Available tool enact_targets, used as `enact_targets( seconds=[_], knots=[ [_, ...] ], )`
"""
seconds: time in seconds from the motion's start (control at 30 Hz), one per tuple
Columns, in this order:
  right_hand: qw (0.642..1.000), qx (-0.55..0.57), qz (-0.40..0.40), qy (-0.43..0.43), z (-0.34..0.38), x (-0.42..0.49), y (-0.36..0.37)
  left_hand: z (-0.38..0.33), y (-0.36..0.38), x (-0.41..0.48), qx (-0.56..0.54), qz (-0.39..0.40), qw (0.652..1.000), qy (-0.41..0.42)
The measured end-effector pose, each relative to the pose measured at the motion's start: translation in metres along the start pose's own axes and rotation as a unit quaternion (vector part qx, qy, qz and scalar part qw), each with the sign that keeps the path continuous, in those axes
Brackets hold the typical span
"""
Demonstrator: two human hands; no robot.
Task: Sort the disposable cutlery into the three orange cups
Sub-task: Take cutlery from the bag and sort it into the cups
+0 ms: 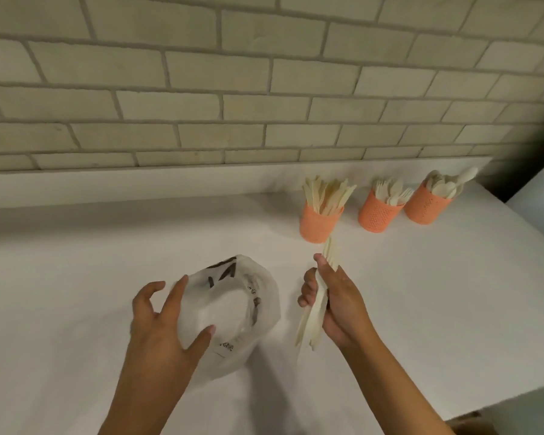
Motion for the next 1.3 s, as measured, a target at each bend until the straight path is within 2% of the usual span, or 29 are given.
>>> enact_targets(
  seconds=[0.07, 0.17, 0.27, 0.43, 0.53, 0.63, 0.8, 0.9, 1.0, 1.17, 1.3],
  knots=[
    [0.999, 0.003, -0.046, 0.004, 0.003, -0.008, -0.020, -0.014, -0.004, 0.006, 0.038, -0.033, 0.998, 0.028],
    [0.996, -0.006, -0.093, -0.001, 0.012, -0.021, -0.047, -0.039, 0.004, 0.020, 0.001, -0.042, 0.996, 0.083],
    [0.993, -0.002, -0.120, -0.005, 0.023, -0.030, -0.074, -0.070, 0.033, 0.029, -0.081, 0.007, 0.985, 0.152],
    [0.991, -0.013, -0.134, 0.005, 0.052, -0.034, -0.121, -0.137, 0.110, 0.028, -0.170, 0.114, 0.963, 0.174],
    [0.991, -0.029, -0.129, 0.016, 0.077, -0.035, -0.154, -0.184, 0.156, 0.027, -0.191, 0.142, 0.955, 0.179],
    [0.992, -0.057, -0.114, 0.011, 0.104, -0.039, -0.187, -0.232, 0.202, 0.024, -0.190, 0.153, 0.961, 0.133],
    [0.979, -0.147, -0.135, -0.030, 0.137, -0.039, -0.240, -0.301, 0.268, 0.014, -0.171, 0.169, 0.967, 0.085],
    [0.968, -0.206, -0.139, -0.039, 0.156, -0.036, -0.270, -0.325, 0.297, 0.014, -0.233, 0.151, 0.960, 0.025],
    [0.963, -0.236, -0.128, -0.019, 0.170, -0.034, -0.291, -0.338, 0.314, 0.017, -0.345, 0.154, 0.923, -0.071],
    [0.981, -0.148, -0.095, 0.078, 0.184, -0.030, -0.313, -0.351, 0.325, 0.029, -0.452, 0.180, 0.861, -0.149],
    [0.988, -0.039, -0.050, 0.137, 0.199, -0.020, -0.328, -0.349, 0.322, 0.049, -0.510, 0.124, 0.839, -0.145]
  ],
)
Point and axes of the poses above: each hand's wrist, its own x-axis towards the middle knuckle, its own y-axis out of the palm, z = x × y, the point moved 2 cm from there along x, towards the middle knuckle, and after that the axes turned 11 degrees about y, right-handed, at the moved point
